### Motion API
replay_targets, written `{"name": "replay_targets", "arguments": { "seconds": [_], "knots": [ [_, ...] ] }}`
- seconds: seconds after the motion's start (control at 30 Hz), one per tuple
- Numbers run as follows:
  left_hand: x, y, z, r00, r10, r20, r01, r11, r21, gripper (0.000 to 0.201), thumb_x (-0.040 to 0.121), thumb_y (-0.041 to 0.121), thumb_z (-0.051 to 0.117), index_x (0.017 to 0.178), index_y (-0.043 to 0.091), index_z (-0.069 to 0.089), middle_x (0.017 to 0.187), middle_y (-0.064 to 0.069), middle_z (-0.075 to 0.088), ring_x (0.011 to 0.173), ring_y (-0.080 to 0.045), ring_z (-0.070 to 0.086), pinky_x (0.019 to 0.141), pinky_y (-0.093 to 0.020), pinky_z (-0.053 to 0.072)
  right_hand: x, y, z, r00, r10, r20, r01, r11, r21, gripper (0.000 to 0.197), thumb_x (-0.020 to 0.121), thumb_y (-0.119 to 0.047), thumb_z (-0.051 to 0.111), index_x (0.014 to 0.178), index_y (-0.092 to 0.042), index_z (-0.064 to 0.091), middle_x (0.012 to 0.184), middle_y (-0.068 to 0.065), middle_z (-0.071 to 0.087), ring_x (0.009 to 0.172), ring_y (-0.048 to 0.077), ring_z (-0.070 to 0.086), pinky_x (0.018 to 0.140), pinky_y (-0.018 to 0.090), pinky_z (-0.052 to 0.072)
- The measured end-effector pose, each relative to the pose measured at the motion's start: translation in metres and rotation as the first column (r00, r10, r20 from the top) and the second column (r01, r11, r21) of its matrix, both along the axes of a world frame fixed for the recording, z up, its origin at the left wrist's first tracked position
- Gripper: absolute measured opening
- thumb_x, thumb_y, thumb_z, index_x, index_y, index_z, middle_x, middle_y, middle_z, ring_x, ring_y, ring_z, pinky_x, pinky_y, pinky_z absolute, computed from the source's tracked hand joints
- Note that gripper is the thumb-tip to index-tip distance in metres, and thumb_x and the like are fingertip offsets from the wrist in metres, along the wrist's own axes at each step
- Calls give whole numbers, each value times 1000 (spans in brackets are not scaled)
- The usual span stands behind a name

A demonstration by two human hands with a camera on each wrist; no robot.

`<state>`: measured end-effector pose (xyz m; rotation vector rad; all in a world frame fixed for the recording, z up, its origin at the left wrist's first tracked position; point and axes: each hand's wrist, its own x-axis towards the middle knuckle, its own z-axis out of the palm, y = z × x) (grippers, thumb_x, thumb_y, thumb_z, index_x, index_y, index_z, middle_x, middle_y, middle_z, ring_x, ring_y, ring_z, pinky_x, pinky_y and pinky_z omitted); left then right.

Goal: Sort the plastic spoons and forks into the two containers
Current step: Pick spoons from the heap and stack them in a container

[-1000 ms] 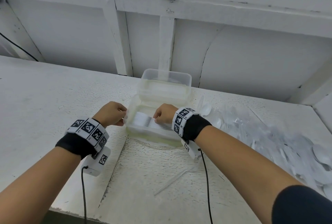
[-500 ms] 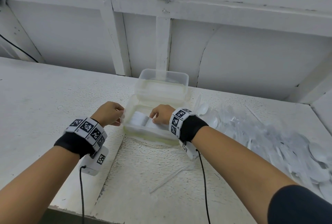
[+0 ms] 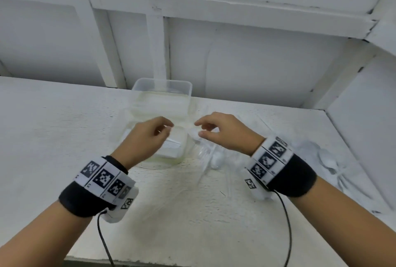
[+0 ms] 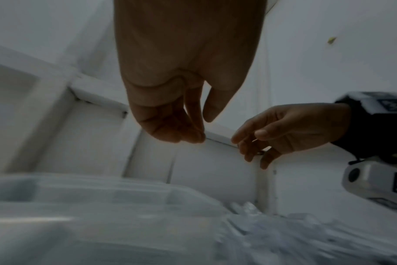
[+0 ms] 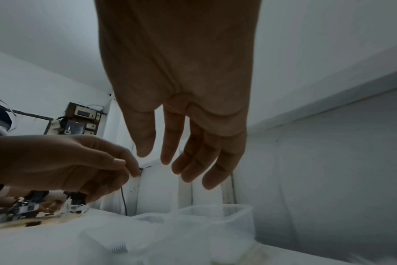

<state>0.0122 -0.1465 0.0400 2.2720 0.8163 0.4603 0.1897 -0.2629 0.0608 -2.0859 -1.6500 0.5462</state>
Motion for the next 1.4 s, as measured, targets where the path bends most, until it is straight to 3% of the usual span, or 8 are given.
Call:
{"name": "replay_targets", "arguments": {
  "seconds": [0.13, 0.33, 0.57, 0.73, 0.87, 1.17, 1.27, 1.4],
  "knots": [
    [41, -48, -15, 965, -252, -68, 248, 967, -63, 13, 95, 21, 50, 100, 26, 60, 80, 17, 58, 75, 4, 55, 66, -12, 41, 29, -75, -15, 995, -90, 47, 91, 995, -27, 29, 90, -24, 59, 118, -19, 62, 99, -4, 58, 91, 6, 55, 70, 0, 35],
    [93, -105, -45, 803, -530, -273, 550, 835, -4, 26, 97, 24, 45, 118, 17, 60, 106, 0, 60, 92, -10, 55, 77, -16, 38, 56, -168, -58, 973, -218, 79, 227, 964, -141, 26, 91, -17, 57, 116, -19, 63, 100, 1, 59, 89, 8, 54, 76, 9, 37],
    [123, -152, -66, 626, -511, -590, 761, 568, 315, 34, 93, 28, 49, 124, 18, 57, 117, -9, 44, 106, -25, 41, 78, -29, 30, 60, -213, -93, 962, -197, 190, 237, 947, -218, 32, 92, -23, 55, 124, -24, 57, 101, -4, 43, 98, 11, 45, 82, 19, 37],
    [124, -158, -72, 600, -362, -713, 792, 394, 467, 21, 42, 28, 84, 55, 25, 67, 76, -1, 57, 65, -18, 51, 57, -25, 23, 59, -212, -100, 962, -190, 198, 225, 959, -173, 32, 92, -24, 56, 123, -21, 58, 100, -3, 45, 101, 18, 50, 82, 24, 40],
    [116, -156, -72, 646, -442, -622, 762, 342, 549, 29, 42, 20, 85, 53, 21, 59, 65, 2, 50, 55, -17, 45, 54, -24, 23, 62, -209, -100, 959, -188, 214, 224, 962, -158, 30, 93, -27, 53, 123, -23, 58, 110, 1, 53, 101, 17, 51, 84, 26, 43],
    [93, -135, -69, 634, -614, -471, 756, 362, 545, 42, 56, 49, 84, 58, 20, 54, 56, 6, 48, 46, -13, 46, 51, -20, 37, 68, -194, -101, 940, -65, 334, 136, 972, -192, 43, 92, -22, 53, 134, -25, 46, 116, 3, 50, 102, 19, 51, 79, 22, 34],
    [86, -124, -65, 708, -646, -284, 690, 549, 471, 35, 70, 39, 77, 62, 16, 53, 68, 3, 51, 54, -14, 49, 53, -25, 43, 64, -187, -102, 887, 11, 462, 101, 971, -217, 42, 87, -19, 61, 128, -25, 55, 108, 7, 52, 91, 24, 53, 76, 33, 41],
    [72, -118, -45, 888, -435, 146, 445, 895, -38, 16, 82, 35, 61, 75, 21, 60, 88, 11, 55, 81, 2, 53, 75, -7, 38, 66, -185, -111, 778, 49, 626, 2, 997, -80, 32, 45, -17, 92, 70, -26, 74, 68, -3, 56, 54, 16, 54, 44, 24, 28]
  ]
}}
